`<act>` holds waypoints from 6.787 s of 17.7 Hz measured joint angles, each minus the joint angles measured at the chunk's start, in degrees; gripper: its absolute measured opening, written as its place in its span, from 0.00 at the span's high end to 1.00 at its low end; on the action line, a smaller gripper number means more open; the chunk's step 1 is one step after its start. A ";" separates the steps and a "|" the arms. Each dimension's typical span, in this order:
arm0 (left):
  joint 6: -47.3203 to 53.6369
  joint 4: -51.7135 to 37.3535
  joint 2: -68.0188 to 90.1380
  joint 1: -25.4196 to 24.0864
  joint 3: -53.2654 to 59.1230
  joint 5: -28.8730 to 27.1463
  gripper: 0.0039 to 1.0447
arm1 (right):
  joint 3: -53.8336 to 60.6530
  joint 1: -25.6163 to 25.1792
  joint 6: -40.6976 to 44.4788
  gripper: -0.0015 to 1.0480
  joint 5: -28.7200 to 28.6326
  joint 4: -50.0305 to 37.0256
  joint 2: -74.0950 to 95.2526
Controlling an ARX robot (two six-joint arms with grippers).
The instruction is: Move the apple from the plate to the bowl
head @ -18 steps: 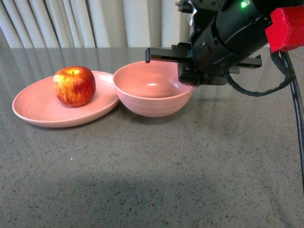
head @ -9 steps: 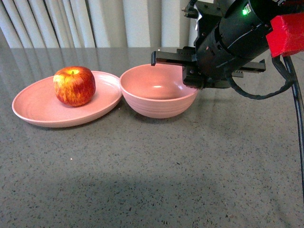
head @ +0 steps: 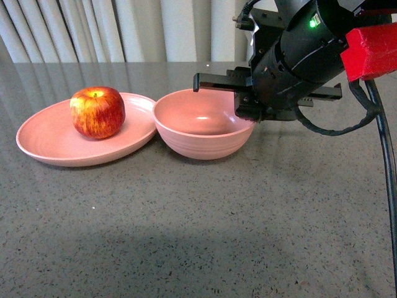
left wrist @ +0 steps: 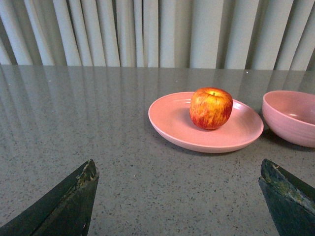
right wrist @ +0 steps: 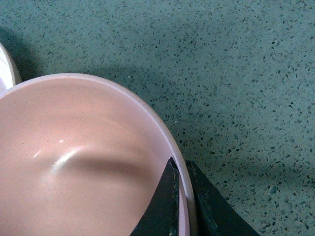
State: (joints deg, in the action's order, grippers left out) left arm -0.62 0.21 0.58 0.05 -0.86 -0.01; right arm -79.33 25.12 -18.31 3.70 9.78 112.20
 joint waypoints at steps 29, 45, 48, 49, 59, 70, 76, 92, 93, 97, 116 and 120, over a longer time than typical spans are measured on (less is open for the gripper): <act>0.00 0.00 0.00 0.00 0.00 0.00 0.06 | 59.30 -11.06 13.07 0.32 9.84 -20.50 -81.29; 0.00 0.00 0.00 0.00 0.00 0.00 0.06 | 76.32 -25.14 17.84 0.98 -3.72 -16.37 -102.03; 0.00 -0.02 0.00 0.00 0.00 0.00 0.06 | 77.42 -25.14 17.92 0.98 -3.72 -10.08 -110.95; 0.00 -0.02 0.00 0.00 0.00 -0.04 0.06 | 78.60 -25.14 17.92 0.98 -3.74 -9.68 -111.89; 0.00 -0.02 0.00 0.00 0.00 0.00 0.06 | 78.58 -25.14 17.94 0.89 -3.72 -9.51 -111.95; 0.00 -0.02 0.00 0.00 0.00 0.00 0.06 | 78.58 -25.14 17.94 0.06 -3.72 -9.51 -111.95; 0.00 0.00 0.00 0.00 0.00 0.00 0.06 | 78.58 -25.14 17.94 0.06 -3.72 -9.51 -111.95; -0.46 -13.51 34.86 4.15 -16.33 -8.37 0.06 | 78.58 -25.14 17.97 0.06 -3.72 -9.53 -111.95; -0.20 -17.20 40.35 4.02 -19.10 -5.70 0.06 | 78.58 -25.14 17.97 0.06 -3.72 -9.51 -111.95; -0.35 -22.53 62.75 5.92 -32.59 -0.15 0.06 | 78.58 -25.14 17.97 0.06 -3.72 -9.51 -111.95; 1.42 -11.63 98.84 9.60 -61.59 -1.66 0.06 | 78.58 -25.14 17.97 0.06 -3.72 -9.53 -111.95; 0.55 -8.15 100.30 9.49 -62.99 -1.25 0.06 | 78.58 -25.14 17.97 0.06 -3.72 -9.51 -111.95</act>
State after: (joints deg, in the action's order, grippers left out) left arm -0.08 -7.94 100.88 9.54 -63.86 -1.26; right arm -0.75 -0.01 -0.34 -0.01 0.27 0.25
